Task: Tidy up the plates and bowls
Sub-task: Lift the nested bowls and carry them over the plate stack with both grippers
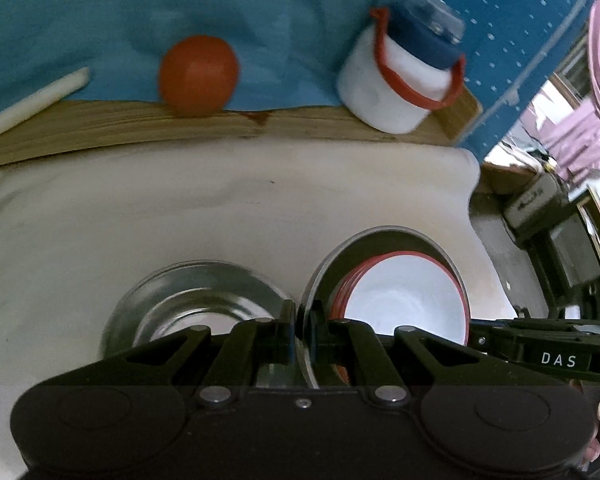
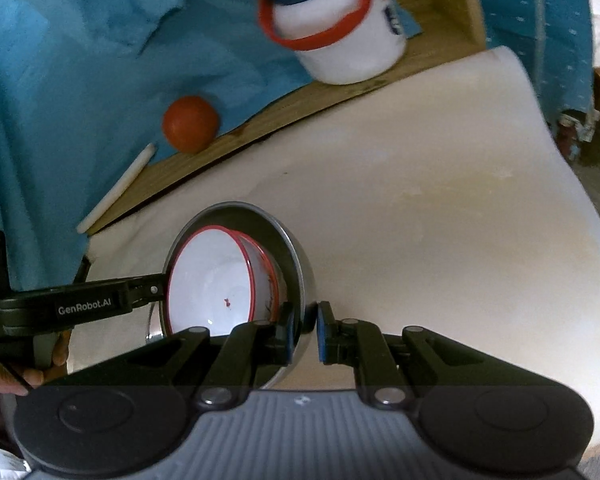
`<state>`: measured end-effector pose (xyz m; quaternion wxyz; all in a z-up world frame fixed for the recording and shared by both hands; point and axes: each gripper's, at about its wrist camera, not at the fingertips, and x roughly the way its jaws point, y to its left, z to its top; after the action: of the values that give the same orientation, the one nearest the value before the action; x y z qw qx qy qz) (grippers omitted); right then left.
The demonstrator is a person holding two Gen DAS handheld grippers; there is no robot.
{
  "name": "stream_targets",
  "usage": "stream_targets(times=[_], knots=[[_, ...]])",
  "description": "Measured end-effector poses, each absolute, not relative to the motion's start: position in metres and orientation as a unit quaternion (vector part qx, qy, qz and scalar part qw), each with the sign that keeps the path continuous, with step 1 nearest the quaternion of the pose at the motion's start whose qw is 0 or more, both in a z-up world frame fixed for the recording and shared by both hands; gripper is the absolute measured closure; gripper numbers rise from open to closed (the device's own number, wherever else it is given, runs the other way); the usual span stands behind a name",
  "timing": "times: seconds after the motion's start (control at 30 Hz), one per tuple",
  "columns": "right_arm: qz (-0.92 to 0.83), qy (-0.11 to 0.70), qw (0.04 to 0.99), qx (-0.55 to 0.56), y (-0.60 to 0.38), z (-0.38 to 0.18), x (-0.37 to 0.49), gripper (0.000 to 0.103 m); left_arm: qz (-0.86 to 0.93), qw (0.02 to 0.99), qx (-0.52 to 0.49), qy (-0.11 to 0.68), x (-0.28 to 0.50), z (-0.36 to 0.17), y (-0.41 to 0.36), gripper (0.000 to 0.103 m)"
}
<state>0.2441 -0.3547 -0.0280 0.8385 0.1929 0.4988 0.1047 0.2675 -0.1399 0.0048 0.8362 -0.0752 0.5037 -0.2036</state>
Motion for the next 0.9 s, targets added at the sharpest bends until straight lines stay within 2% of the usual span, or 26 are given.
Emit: stream_targets(times=[0.9], knots=[[0.215, 0.540, 0.806, 0.112, -0.273, -0.034, 0.293, 0.090, -0.087, 0.844, -0.146, 0.508, 0.251, 0.003, -0.054, 0.097]])
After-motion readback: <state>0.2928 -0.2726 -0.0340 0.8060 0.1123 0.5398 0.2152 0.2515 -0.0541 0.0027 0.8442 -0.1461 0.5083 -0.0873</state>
